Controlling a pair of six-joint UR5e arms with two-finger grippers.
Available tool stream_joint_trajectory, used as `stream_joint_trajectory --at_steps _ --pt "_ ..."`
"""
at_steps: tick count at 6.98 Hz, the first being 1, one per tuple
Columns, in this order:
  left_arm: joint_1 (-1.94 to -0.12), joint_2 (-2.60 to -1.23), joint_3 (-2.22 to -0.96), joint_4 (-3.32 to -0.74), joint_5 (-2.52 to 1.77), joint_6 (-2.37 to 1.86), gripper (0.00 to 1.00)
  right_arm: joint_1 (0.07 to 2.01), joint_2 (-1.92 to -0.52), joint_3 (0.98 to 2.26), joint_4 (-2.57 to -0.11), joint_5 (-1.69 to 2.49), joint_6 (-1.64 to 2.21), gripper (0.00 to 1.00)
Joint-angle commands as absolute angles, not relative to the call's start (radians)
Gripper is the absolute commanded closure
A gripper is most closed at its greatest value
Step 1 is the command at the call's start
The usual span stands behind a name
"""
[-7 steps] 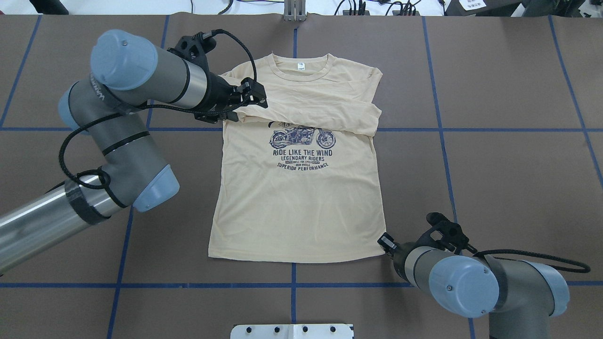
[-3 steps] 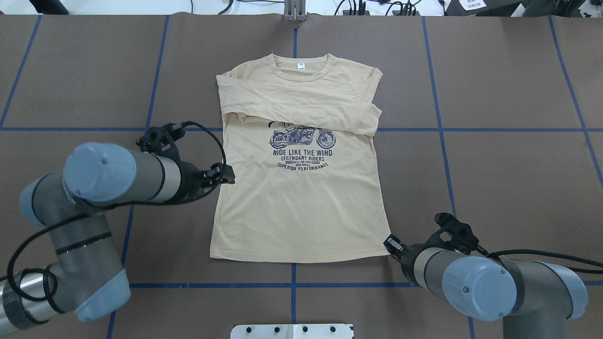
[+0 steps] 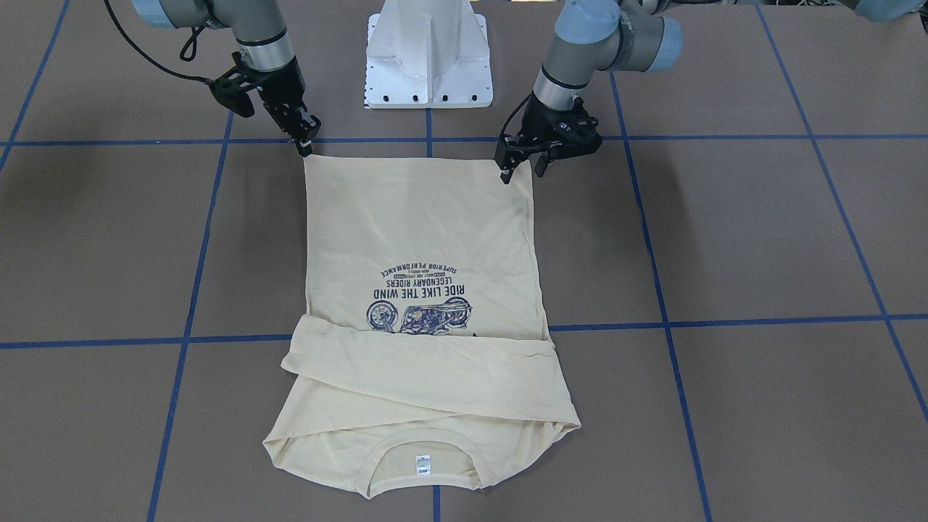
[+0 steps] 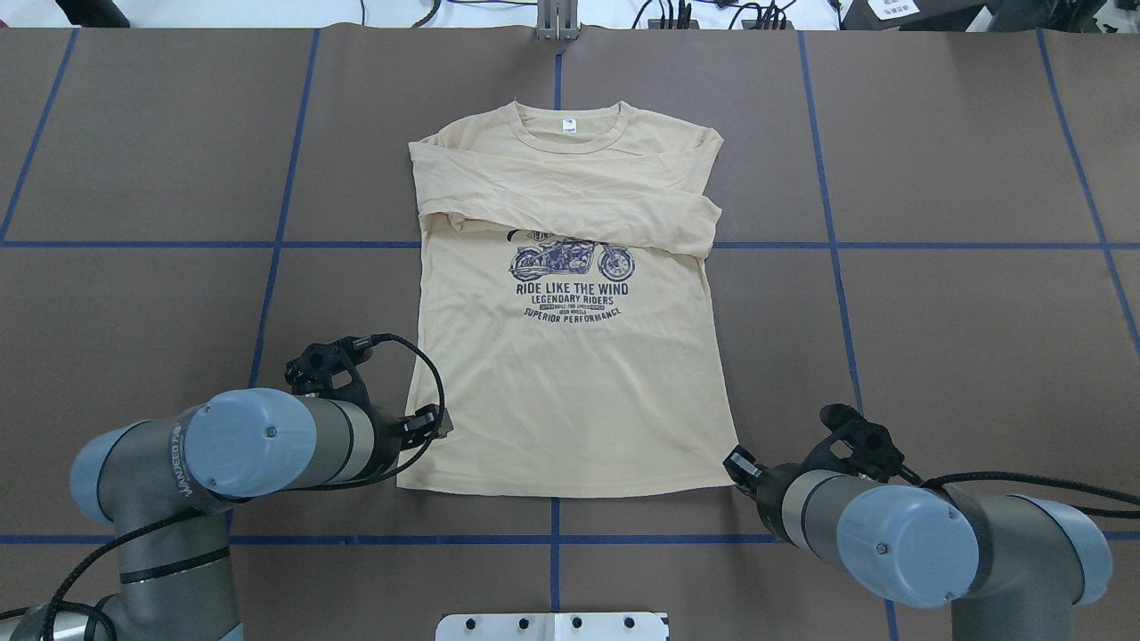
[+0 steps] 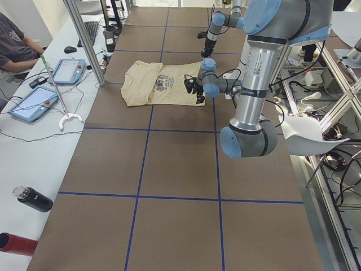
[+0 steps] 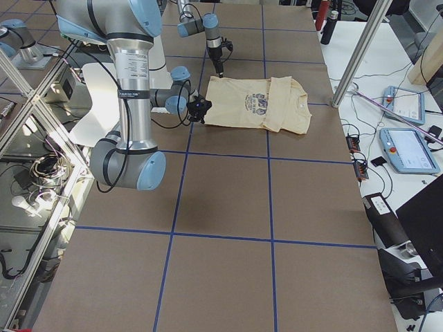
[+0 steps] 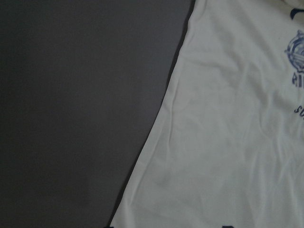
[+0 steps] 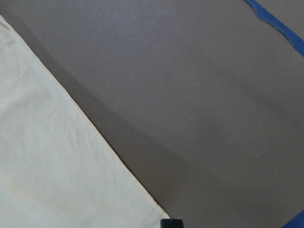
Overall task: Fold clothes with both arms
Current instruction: 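Move both grippers to the hem corners nearest the robot and grasp them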
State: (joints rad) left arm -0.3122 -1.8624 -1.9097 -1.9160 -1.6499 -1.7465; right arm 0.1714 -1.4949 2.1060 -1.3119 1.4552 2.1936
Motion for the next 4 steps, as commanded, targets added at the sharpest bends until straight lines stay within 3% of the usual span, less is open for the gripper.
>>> stream_joint_trajectory --at_steps 1,4 --pt "-0.296 -1.833 -1.922 -1.905 -1.646 -1.755 0.26 0.172 -1.494 2.112 -1.312 1.457 2.194 1.0" --pt "-0.276 -1.832 -1.922 -1.905 -1.655 -1.782 0.37 0.172 -1.496 2.111 -1.312 1.468 2.192 1.0"
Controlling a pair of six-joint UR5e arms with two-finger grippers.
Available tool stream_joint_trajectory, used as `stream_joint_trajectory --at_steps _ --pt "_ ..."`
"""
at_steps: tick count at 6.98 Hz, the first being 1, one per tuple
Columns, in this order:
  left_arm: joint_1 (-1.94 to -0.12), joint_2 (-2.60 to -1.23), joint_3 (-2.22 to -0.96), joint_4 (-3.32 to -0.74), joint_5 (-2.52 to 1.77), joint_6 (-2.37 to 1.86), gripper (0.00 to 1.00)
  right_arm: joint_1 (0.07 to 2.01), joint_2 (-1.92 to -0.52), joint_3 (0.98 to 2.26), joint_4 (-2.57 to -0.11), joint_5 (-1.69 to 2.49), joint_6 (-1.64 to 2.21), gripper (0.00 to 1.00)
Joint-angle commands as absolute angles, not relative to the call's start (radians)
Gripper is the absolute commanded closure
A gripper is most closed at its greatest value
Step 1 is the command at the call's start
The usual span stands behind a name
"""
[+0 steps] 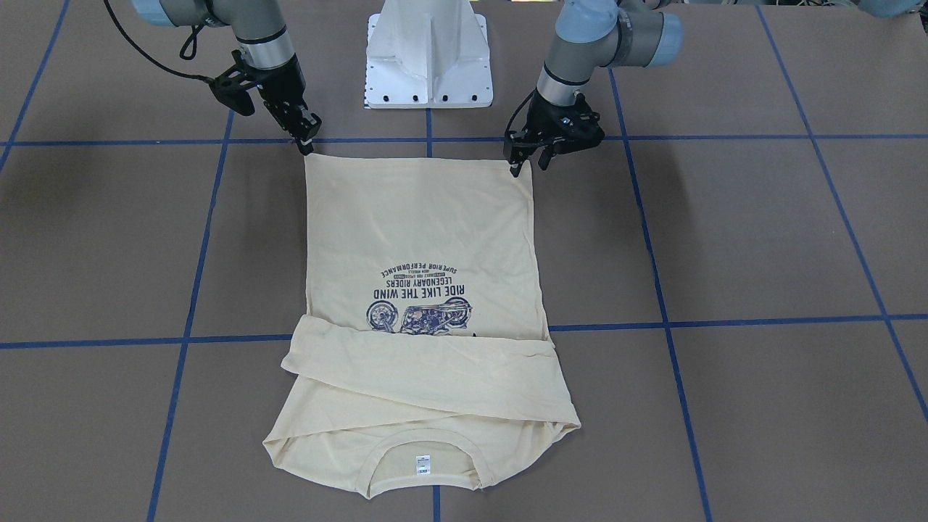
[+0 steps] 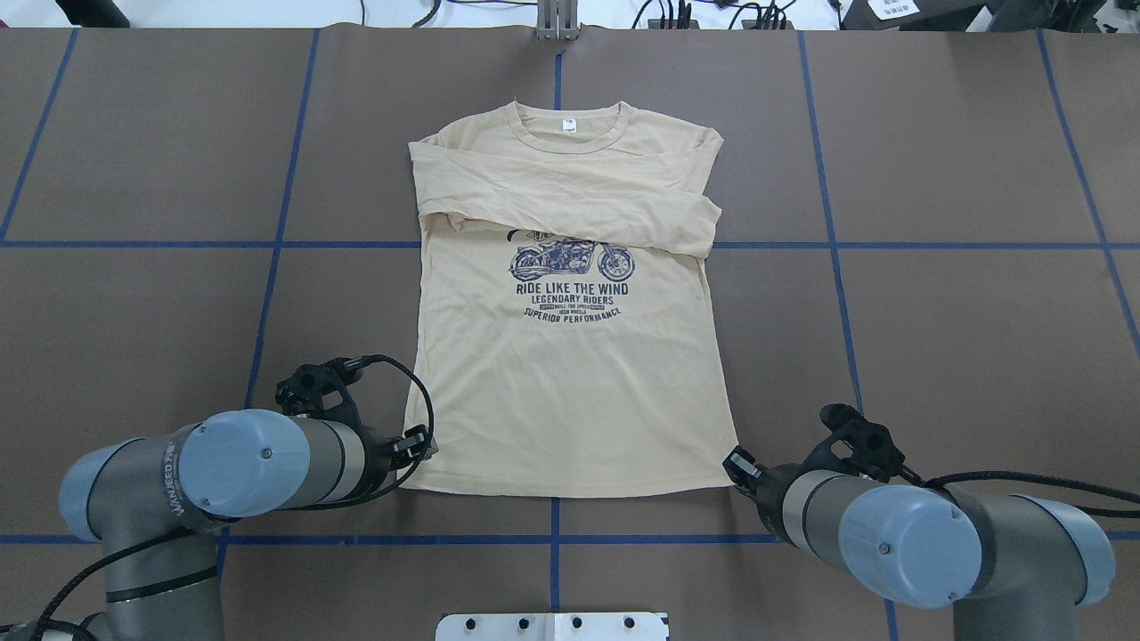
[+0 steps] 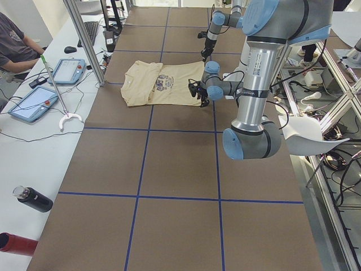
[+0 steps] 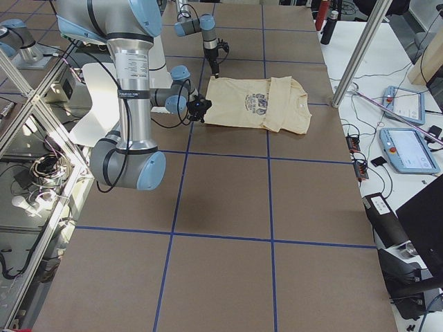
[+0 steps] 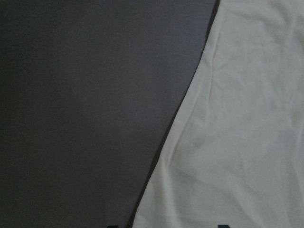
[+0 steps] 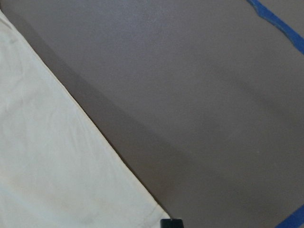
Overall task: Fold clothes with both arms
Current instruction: 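Move both grippers to the hem corners nearest the robot and grasp them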
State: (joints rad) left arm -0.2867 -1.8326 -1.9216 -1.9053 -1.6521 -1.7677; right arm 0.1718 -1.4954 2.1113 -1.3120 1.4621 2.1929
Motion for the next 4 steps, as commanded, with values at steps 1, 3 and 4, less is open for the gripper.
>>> stream_joint_trajectory --at_steps 1,3,4 --pt "-0.272 -1.832 -1.922 -1.905 -1.658 -1.789 0.39 0.172 -1.496 2.112 -1.313 1.468 2.192 1.0" --pt "-0.264 -1.83 -1.927 -1.904 -1.658 -1.799 0.43 0.173 -1.497 2.112 -1.312 1.468 2.192 1.0" --pt "-0.264 -1.83 -1.927 -1.904 -1.658 -1.801 0.49 0.173 -1.497 2.112 -1.312 1.47 2.192 1.0"
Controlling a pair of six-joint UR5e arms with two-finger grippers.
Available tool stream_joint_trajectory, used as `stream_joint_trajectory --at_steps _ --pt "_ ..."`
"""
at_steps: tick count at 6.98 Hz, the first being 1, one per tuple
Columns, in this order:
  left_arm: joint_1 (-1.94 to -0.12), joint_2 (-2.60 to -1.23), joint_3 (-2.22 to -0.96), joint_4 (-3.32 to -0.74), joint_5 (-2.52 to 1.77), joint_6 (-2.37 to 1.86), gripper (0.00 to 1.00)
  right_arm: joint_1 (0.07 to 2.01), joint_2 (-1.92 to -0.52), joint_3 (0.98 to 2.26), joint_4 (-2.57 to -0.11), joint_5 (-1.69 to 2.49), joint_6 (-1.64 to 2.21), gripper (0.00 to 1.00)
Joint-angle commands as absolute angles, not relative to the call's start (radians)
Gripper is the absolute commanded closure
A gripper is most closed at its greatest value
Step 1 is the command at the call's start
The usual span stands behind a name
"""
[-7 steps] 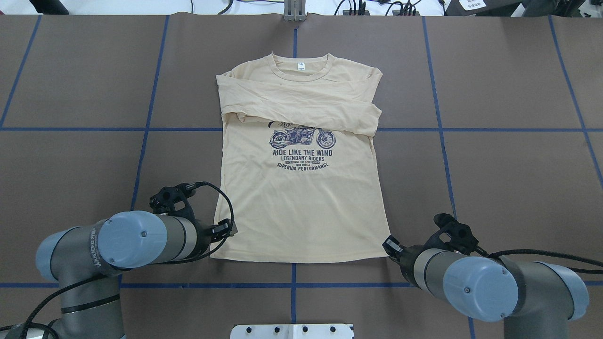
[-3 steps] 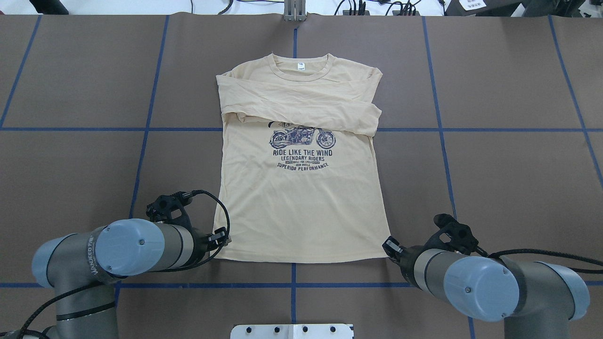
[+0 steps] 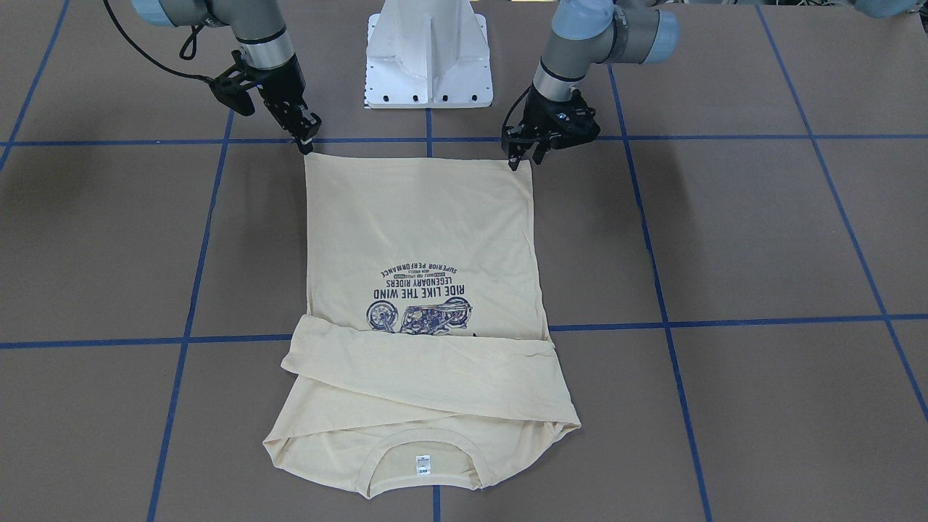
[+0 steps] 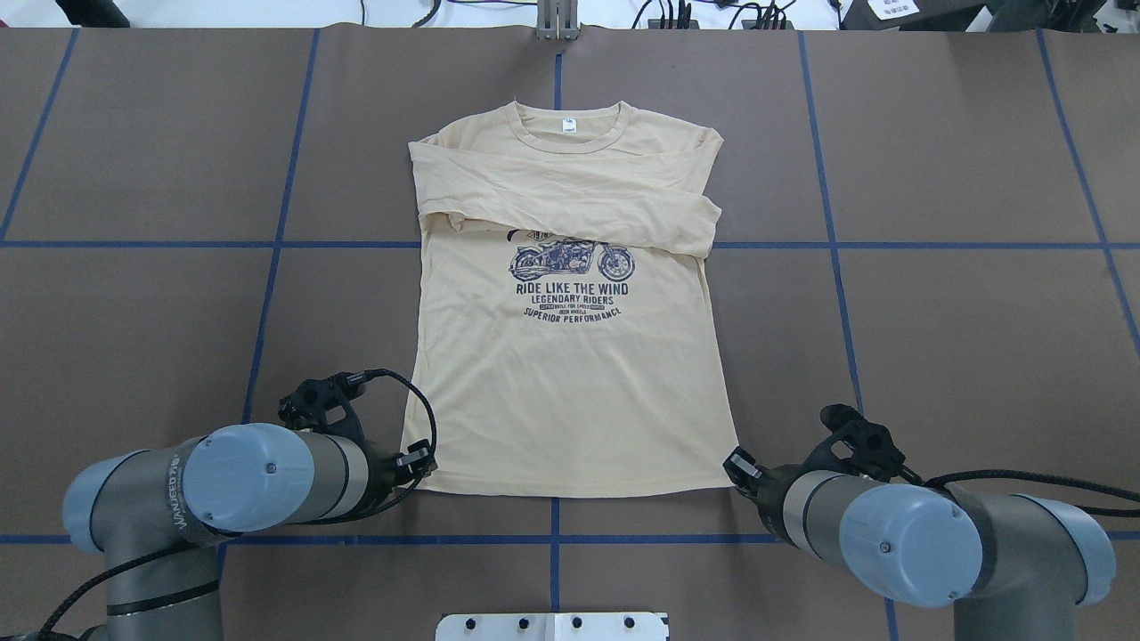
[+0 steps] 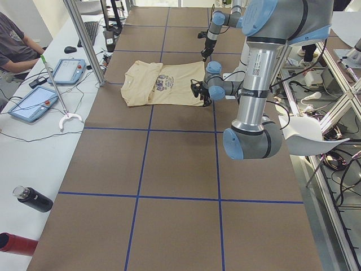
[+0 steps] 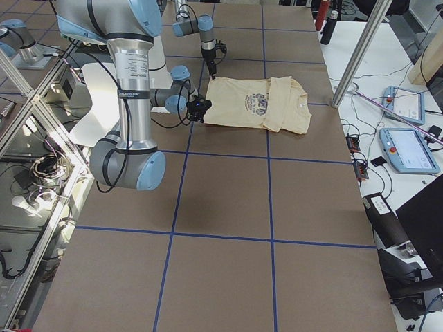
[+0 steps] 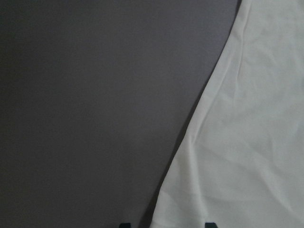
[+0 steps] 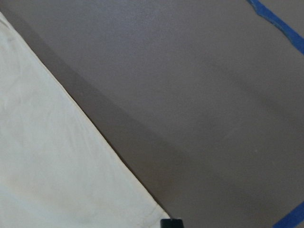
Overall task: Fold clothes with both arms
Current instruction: 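Move both grippers to the hem corners nearest the robot and grasp them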
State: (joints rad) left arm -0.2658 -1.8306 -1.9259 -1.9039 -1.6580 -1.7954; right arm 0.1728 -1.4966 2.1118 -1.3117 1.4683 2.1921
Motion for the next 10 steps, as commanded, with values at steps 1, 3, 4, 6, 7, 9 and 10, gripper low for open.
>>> stream_joint_trajectory --at_steps 1,3,4,6,7,9,10 --pt "-0.261 -1.83 -1.927 -1.904 -1.657 -1.821 0.64 0.173 -1.497 2.112 -1.313 1.468 2.192 1.0" --pt "-0.261 -1.829 -1.93 -1.904 -1.658 -1.824 1.0 0.173 -1.496 2.112 -1.312 1.47 2.192 1.0" --pt "-0.261 -1.829 -1.94 -1.893 -1.667 -1.822 1.0 0.175 -1.494 2.112 -1.312 1.47 2.192 1.0" --pt "-0.259 -1.801 -2.067 -1.791 -1.761 -1.807 1.0 0.166 -1.496 2.135 -1.313 1.479 2.197 1.0" --pt "-0.259 -1.795 -2.119 -1.781 -1.772 -1.818 1.0 0.161 -1.502 2.16 -1.315 1.508 2.198 1.0" --pt "-0.233 -1.795 -2.177 -1.779 -1.802 -1.862 1.0 0.089 -1.618 2.324 -1.315 1.552 2.198 1.0" --pt "-0.223 -1.793 -2.204 -1.744 -1.804 -1.885 1.0 0.051 -1.646 2.377 -1.315 1.558 2.2 1.0"
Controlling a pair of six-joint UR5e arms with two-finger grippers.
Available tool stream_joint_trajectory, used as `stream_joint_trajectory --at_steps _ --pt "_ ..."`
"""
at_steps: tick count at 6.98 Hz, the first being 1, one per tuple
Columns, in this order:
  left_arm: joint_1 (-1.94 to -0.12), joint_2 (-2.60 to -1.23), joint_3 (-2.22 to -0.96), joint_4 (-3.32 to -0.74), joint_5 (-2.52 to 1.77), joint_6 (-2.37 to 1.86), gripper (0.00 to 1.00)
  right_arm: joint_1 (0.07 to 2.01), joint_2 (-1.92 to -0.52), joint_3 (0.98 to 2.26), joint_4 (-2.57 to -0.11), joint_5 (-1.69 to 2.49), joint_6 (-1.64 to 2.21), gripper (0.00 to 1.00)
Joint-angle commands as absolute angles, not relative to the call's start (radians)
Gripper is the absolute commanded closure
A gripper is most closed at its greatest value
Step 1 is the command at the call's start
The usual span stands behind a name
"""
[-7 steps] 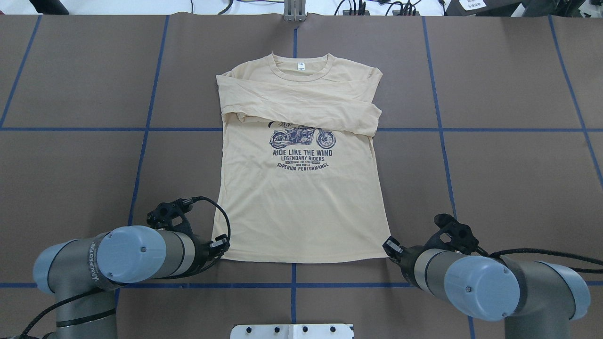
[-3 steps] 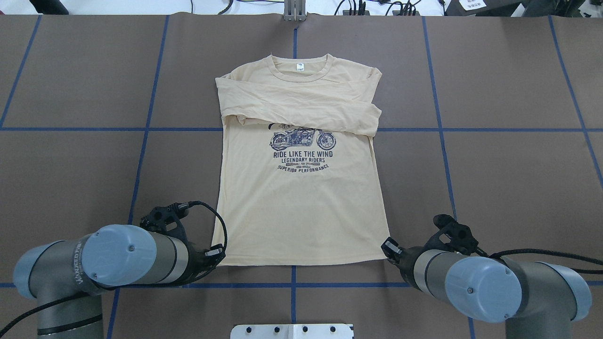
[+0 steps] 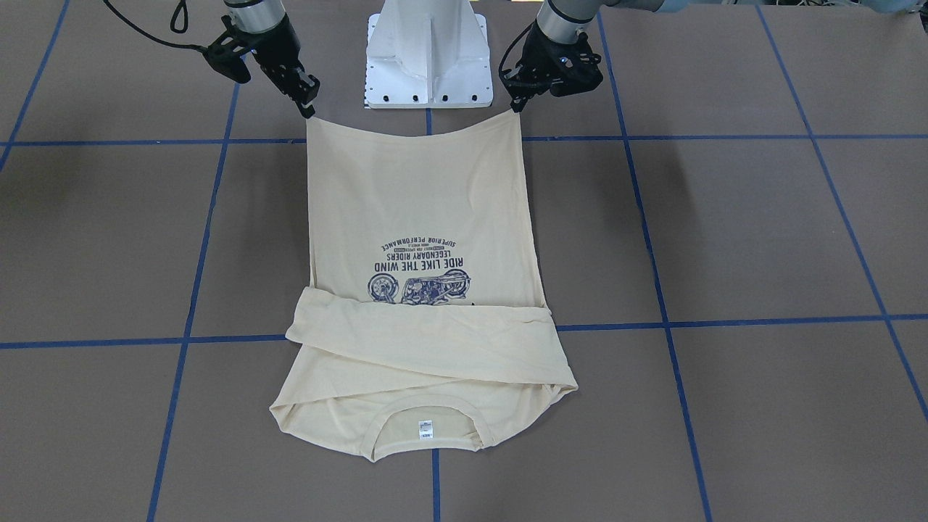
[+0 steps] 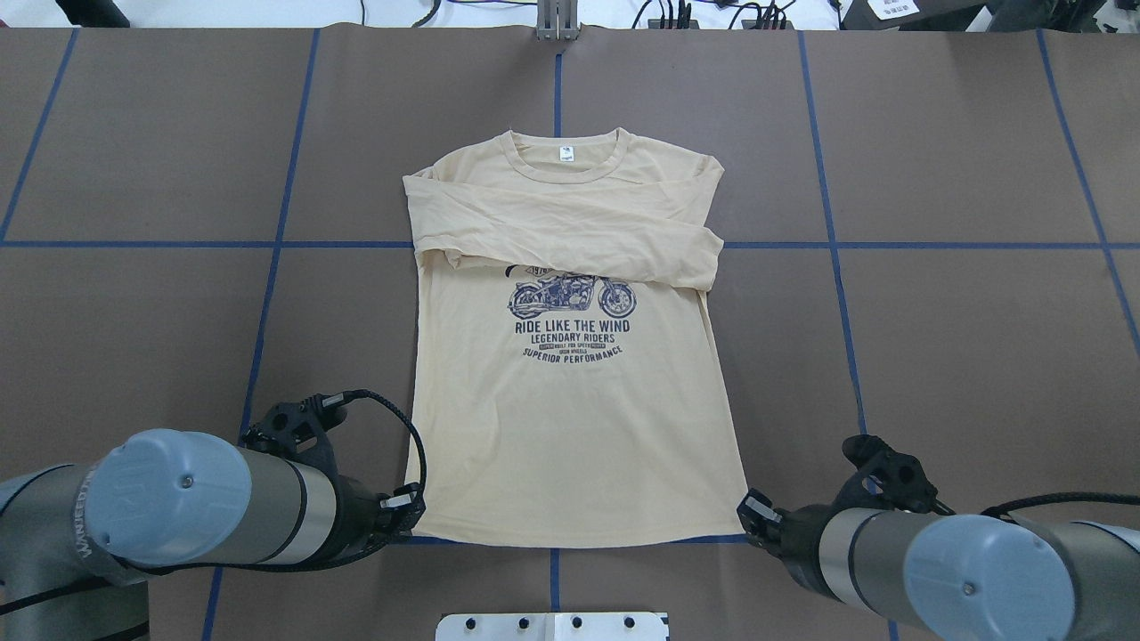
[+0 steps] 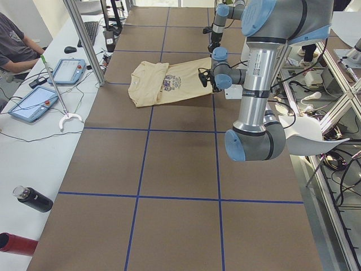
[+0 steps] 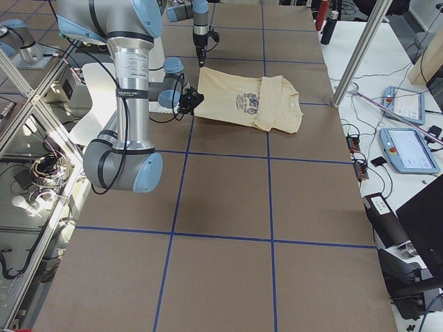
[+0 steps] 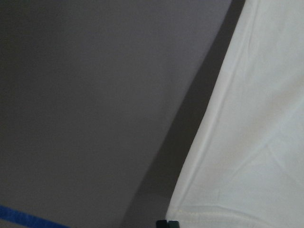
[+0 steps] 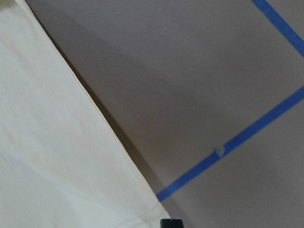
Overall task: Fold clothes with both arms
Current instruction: 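Move both grippers to the hem corners nearest the robot and grasp them, then lift the hem with both grippers and fold it toward the collar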
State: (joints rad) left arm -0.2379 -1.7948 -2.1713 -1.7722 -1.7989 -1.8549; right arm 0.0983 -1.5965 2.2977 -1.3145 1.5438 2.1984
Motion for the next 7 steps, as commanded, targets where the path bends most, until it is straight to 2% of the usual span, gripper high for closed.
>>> stream_joint_trajectory --at_steps 1,2,4,5,6,7 --pt "-0.198 -1.793 -2.232 -1.688 -1.822 -1.896 1.0 0.051 -1.651 2.411 -1.315 1.609 2.2 1.0" --pt "-0.198 -1.792 -2.274 -1.687 -1.857 -1.925 1.0 0.057 -1.67 2.434 -1.315 1.615 2.2 1.0" --pt "-0.278 -1.84 -2.266 -1.689 -1.851 -1.797 1.0 0.203 -1.654 2.415 -1.368 1.653 2.192 1.0" --pt "-0.401 -1.924 -2.24 -1.681 -1.862 -1.698 1.0 0.326 -1.523 2.361 -1.481 1.727 2.178 1.0" --pt "-0.482 -1.981 -2.139 -1.696 -1.865 -1.687 1.0 0.453 -1.352 2.259 -1.576 1.82 2.107 1.0" --pt "-0.565 -2.034 -2.021 -1.747 -1.887 -1.669 1.0 0.559 -1.242 2.15 -1.622 1.857 2.015 1.0"
